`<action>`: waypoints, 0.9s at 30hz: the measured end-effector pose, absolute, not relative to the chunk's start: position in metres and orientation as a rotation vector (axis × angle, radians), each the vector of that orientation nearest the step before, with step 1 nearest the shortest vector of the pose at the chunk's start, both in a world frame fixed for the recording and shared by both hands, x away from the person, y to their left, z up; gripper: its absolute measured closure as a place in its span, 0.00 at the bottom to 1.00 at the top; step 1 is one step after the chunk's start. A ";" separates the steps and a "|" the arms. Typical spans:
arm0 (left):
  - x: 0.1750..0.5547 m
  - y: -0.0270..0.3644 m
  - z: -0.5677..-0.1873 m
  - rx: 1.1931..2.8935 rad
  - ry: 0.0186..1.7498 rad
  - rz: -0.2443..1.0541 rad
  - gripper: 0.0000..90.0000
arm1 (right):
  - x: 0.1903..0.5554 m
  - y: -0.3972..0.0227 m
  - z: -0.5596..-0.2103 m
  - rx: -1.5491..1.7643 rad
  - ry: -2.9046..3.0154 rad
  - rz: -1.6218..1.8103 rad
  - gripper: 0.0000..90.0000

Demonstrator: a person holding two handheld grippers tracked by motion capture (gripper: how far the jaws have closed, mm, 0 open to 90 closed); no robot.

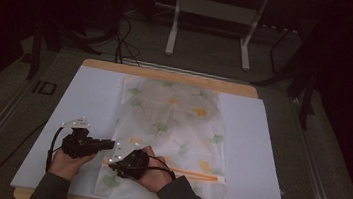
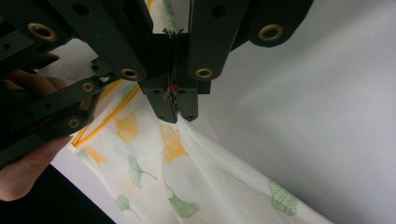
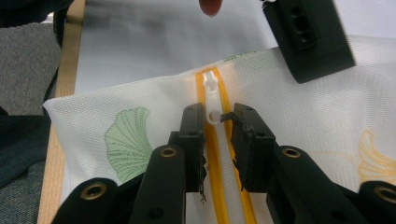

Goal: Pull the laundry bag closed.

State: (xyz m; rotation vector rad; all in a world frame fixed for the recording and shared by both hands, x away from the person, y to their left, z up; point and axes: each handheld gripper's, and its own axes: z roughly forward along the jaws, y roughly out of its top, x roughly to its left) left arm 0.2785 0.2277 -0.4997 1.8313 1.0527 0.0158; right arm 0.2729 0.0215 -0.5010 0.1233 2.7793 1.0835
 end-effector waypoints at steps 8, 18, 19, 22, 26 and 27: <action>0.277 0.226 -0.498 1.831 1.042 0.019 0.99 | 0.274 0.032 -0.504 0.127 2.802 1.037 0.87; 0.278 0.228 -0.499 1.824 1.044 0.011 0.98 | 0.274 0.034 -0.504 0.151 2.807 1.011 0.97; 0.278 0.228 -0.499 1.822 1.047 0.007 0.98 | 0.273 0.034 -0.505 0.150 2.801 1.010 1.00; 0.278 0.229 -0.500 1.822 1.056 -0.003 0.96 | 0.270 0.035 -0.507 0.141 2.793 1.011 1.00; 0.277 0.230 -0.500 1.818 1.049 -0.014 0.94 | 0.269 0.035 -0.508 0.138 2.775 1.016 1.00; 0.276 0.231 -0.500 1.819 1.048 -0.015 0.93 | 0.268 0.035 -0.507 0.141 2.770 1.019 1.00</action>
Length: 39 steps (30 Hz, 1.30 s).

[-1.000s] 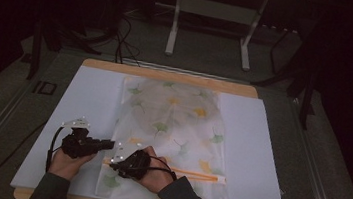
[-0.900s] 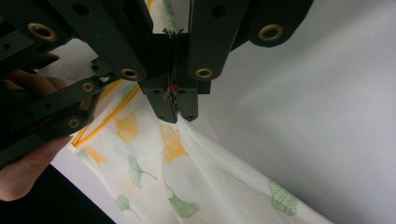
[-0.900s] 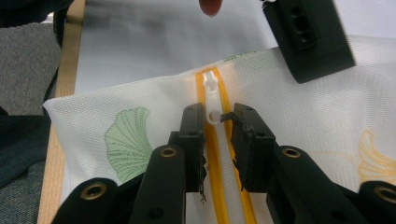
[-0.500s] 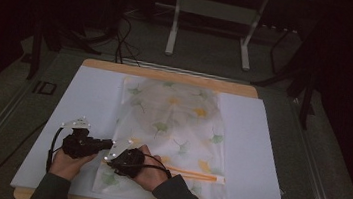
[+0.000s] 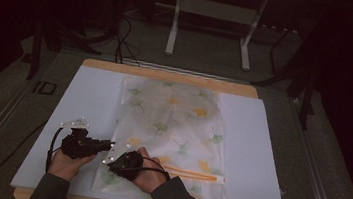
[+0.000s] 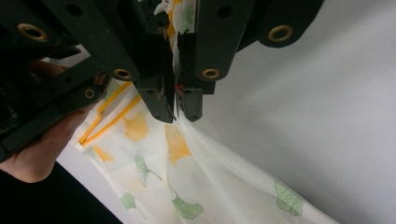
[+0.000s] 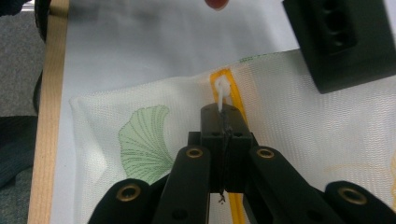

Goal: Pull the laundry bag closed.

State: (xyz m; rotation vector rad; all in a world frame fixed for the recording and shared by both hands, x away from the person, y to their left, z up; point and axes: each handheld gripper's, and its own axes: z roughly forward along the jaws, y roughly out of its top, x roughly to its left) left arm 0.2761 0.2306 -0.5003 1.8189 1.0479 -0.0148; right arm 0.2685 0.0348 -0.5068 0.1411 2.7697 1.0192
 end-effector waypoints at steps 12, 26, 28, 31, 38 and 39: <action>0.268 0.231 -0.504 1.834 1.064 -0.035 0.91 | 0.268 0.030 -0.506 0.166 2.726 1.053 1.00; 0.264 0.234 -0.507 1.869 1.090 -0.023 0.98 | 0.268 0.028 -0.506 0.173 2.707 1.061 1.00; 0.265 0.234 -0.507 1.873 1.090 -0.024 0.98 | 0.268 0.028 -0.507 0.176 2.709 1.056 1.00; 0.265 0.234 -0.507 1.874 1.095 -0.029 0.98 | 0.268 0.028 -0.507 0.181 2.710 1.050 1.00; 0.265 0.235 -0.506 1.878 1.089 -0.025 0.99 | 0.268 0.028 -0.509 0.188 2.711 1.050 1.00; 0.265 0.235 -0.506 1.877 1.087 -0.024 0.99 | 0.268 0.028 -0.509 0.191 2.709 1.052 1.00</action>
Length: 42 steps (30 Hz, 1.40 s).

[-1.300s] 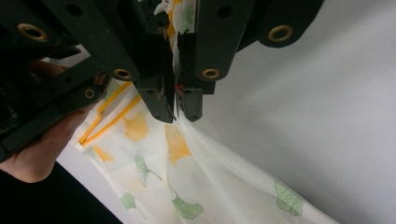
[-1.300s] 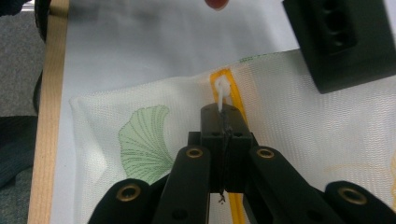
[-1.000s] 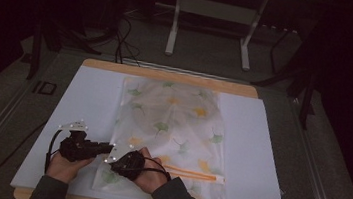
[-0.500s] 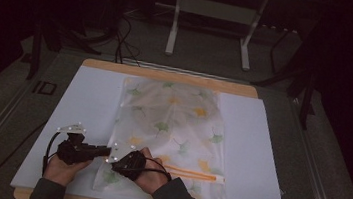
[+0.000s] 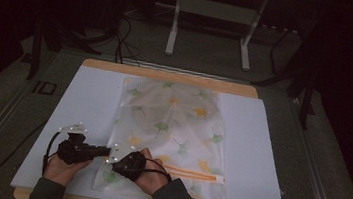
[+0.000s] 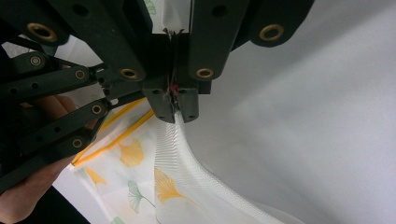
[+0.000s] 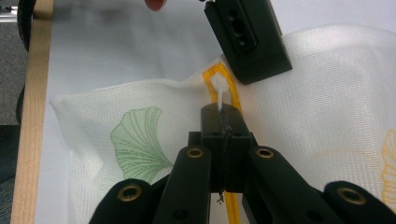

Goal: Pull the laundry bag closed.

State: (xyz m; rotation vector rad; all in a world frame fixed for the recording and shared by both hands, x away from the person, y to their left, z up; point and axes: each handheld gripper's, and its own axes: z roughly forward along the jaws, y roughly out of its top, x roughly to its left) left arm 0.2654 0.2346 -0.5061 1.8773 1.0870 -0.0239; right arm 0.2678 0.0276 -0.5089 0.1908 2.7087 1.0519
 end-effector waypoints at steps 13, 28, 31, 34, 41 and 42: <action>0.265 0.234 -0.505 1.876 1.075 -0.016 0.99 | 0.270 0.023 -0.507 0.217 2.707 1.050 1.00; 0.265 0.235 -0.504 1.877 1.067 -0.012 0.99 | 0.273 0.019 -0.508 0.241 2.713 1.047 1.00; 0.265 0.235 -0.504 1.875 1.068 -0.010 0.99 | 0.273 0.018 -0.509 0.241 2.714 1.045 1.00; 0.265 0.236 -0.504 1.874 1.068 -0.004 0.99 | 0.275 0.015 -0.510 0.251 2.711 1.046 1.00; 0.264 0.237 -0.504 1.870 1.068 0.000 0.99 | 0.276 0.009 -0.512 0.273 2.713 1.037 1.00; 0.264 0.237 -0.504 1.871 1.067 0.000 0.99 | 0.276 0.009 -0.512 0.269 2.713 1.034 1.00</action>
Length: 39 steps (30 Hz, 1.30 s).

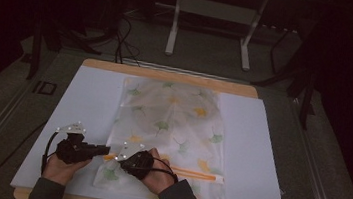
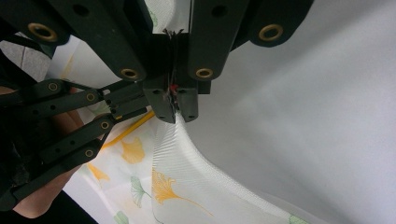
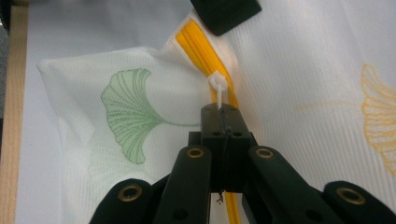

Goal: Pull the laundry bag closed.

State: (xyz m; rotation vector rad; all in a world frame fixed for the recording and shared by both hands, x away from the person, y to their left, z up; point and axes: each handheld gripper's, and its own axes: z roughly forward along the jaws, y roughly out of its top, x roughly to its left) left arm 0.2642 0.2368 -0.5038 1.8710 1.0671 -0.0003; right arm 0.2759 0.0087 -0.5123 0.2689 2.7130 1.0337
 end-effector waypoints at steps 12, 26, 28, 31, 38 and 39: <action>0.264 0.238 -0.504 1.869 1.068 0.008 0.99 | 0.276 0.000 -0.515 0.286 2.710 1.018 1.00; 0.264 0.240 -0.504 1.857 1.072 0.020 0.99 | 0.275 -0.008 -0.515 0.297 2.696 1.005 1.00; 0.264 0.241 -0.504 1.856 1.074 0.024 0.99 | 0.275 -0.009 -0.515 0.304 2.697 1.004 1.00; 0.264 0.242 -0.504 1.851 1.079 0.027 0.99 | 0.274 -0.012 -0.516 0.304 2.695 1.003 1.00; 0.263 0.243 -0.503 1.850 1.078 0.033 0.99 | 0.273 -0.018 -0.517 0.323 2.694 1.002 1.00; 0.263 0.243 -0.503 1.850 1.078 0.033 0.99 | 0.274 -0.019 -0.517 0.319 2.691 1.002 1.00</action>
